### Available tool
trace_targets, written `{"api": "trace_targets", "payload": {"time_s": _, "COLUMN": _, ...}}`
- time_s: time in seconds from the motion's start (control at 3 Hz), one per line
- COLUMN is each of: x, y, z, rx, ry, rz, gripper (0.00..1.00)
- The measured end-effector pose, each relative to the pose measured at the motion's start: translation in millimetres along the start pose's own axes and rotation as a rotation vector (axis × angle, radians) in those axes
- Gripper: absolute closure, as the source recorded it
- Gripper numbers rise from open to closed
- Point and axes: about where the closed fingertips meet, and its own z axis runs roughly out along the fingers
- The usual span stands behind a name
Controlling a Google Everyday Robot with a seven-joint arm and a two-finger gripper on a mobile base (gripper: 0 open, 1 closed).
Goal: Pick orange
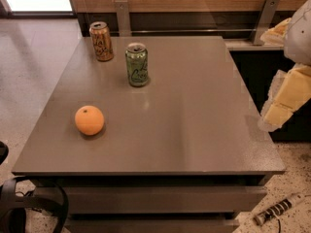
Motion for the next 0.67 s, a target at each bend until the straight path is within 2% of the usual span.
{"api": "trace_targets", "payload": {"time_s": 0.33, "x": -31, "y": 21, "z": 29, "rx": -0.041, "ry": -0.226, "rz": -0.001, "gripper": 0.0}}
{"api": "trace_targets", "payload": {"time_s": 0.67, "x": -71, "y": 48, "z": 60, "rx": -0.111, "ry": -0.423, "rz": 0.011, "gripper": 0.0}}
